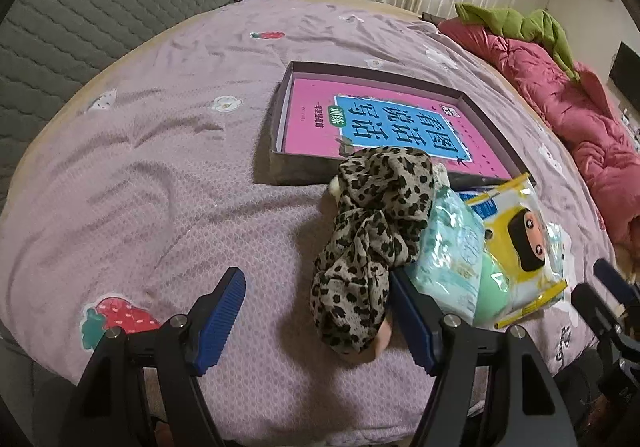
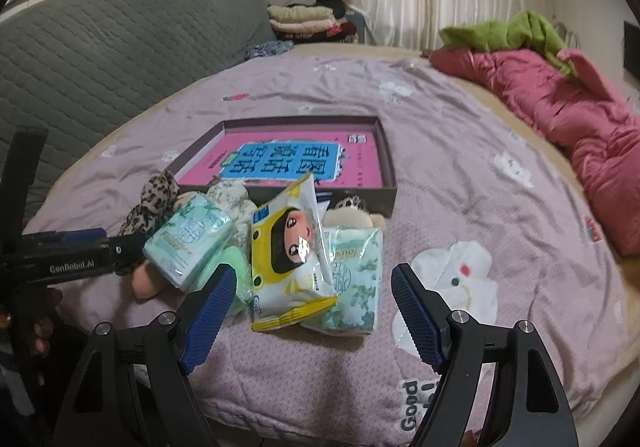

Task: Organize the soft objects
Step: 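Reach the left gripper to the leopard scrunchie while the right reaches the yellow wipes pack, then grasp the leopard scrunchie with the left gripper while the right grasps the yellow wipes pack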

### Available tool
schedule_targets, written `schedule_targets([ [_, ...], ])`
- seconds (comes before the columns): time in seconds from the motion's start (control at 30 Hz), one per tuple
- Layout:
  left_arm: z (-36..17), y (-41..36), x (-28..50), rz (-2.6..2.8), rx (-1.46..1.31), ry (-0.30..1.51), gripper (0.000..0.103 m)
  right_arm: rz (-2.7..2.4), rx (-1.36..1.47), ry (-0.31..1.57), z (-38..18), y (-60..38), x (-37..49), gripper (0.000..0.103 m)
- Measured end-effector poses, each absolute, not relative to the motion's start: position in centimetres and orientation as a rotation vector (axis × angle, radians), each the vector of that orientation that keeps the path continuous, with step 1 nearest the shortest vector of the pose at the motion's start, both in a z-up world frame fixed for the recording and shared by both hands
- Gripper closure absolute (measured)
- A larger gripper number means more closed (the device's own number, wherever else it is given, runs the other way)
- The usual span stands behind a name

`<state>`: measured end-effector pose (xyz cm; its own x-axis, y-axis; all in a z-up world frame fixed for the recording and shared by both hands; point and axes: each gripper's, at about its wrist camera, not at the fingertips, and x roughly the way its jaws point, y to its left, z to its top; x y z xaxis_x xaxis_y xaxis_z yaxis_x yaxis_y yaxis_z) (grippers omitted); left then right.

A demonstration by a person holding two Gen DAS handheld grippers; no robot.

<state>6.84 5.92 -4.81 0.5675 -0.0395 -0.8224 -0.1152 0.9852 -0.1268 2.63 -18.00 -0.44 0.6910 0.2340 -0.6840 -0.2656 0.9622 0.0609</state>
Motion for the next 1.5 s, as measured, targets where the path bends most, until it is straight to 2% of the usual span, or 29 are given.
schedule_targets([
  [0.2,-5.5,7.0,7.7,0.012,-0.224,0.970,0.034,0.367,-0.018,0.770,-0.6,-17.8,3.8,0.023],
  [0.3,-5.7,7.3,8.1,0.011,-0.231,0.962,0.034,0.390,-0.036,0.770,-0.6,-17.4,4.5,0.031],
  [0.43,-5.9,7.8,8.3,0.009,-0.230,0.957,0.036,0.409,-0.055,0.808,-1.2,-17.2,5.9,0.053],
  [0.7,-6.3,7.9,8.7,-0.024,-0.224,0.956,0.036,0.421,-0.043,0.861,-2.4,-17.2,7.8,0.057],
  [1.0,-7.4,10.6,9.3,0.020,-0.281,0.976,0.036,0.495,-0.047,0.887,-2.2,-16.1,9.1,0.074],
  [1.5,-8.4,12.1,10.7,-0.068,-0.377,0.963,0.037,0.657,0.004,1.024,-3.8,-15.5,13.8,0.072],
])
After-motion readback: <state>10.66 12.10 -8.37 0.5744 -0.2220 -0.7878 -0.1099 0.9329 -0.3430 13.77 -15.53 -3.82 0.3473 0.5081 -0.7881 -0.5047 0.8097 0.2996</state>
